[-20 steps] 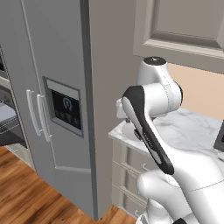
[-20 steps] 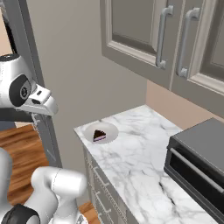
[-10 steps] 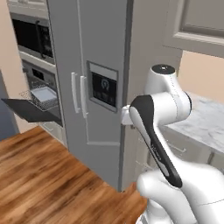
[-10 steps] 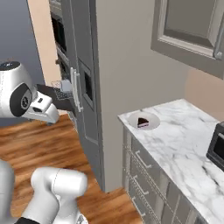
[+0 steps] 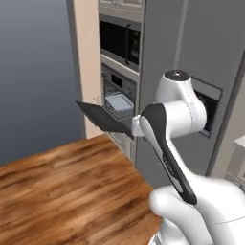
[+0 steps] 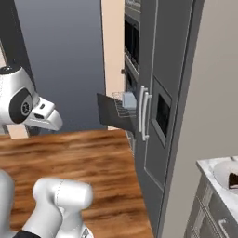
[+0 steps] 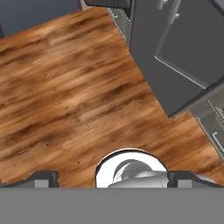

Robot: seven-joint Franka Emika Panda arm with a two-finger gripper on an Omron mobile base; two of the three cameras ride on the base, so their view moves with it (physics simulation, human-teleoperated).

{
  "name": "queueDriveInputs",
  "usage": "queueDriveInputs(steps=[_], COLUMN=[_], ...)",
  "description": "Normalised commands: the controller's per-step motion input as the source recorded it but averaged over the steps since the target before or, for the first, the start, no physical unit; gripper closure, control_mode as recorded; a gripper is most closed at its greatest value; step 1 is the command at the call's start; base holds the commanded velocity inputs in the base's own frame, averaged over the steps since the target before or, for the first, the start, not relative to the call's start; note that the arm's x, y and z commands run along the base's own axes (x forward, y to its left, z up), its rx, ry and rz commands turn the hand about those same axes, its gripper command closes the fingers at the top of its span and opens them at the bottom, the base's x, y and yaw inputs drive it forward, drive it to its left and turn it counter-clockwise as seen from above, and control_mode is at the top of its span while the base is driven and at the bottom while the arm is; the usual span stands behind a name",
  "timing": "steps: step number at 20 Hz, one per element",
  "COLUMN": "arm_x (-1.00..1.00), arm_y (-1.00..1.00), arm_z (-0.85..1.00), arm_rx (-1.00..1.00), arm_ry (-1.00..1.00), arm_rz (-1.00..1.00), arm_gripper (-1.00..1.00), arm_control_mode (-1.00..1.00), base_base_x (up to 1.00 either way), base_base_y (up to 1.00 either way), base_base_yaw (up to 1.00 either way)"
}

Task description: Take the baked cake out of the oven and place it on the plate for cooling. Then close the oven door.

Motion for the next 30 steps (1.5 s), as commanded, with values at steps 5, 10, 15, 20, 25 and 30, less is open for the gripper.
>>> queueDriveInputs(steps=[5, 10, 15, 20, 25, 30], arm_x=[0.0, 0.0, 0.0, 0.0, 0.0, 0.0], arm_y=[0.0, 0.0, 0.0, 0.0, 0.0, 0.0], arm_z=[0.0, 0.0, 0.0, 0.0, 0.0, 0.0], arm_rx=[0.0, 0.0, 0.0, 0.0, 0.0, 0.0], arm_ry=[0.0, 0.0, 0.0, 0.0, 0.0, 0.0], arm_rz=[0.0, 0.0, 0.0, 0.0, 0.0, 0.0], arm_gripper=[-1.0, -1.0, -1.0, -1.0, -1.0, -1.0], arm_control_mode=[1.0, 1.0, 1.0, 1.0, 1.0, 1.0], base_base_x=[1.0, 1.0, 1.0, 0.95, 0.58, 0.74], base_base_y=[0.16, 0.15, 0.01, 0.0, -0.09, -0.05], base_base_yaw=[0.03, -0.08, -0.1, -0.18, -0.24, -0.24])
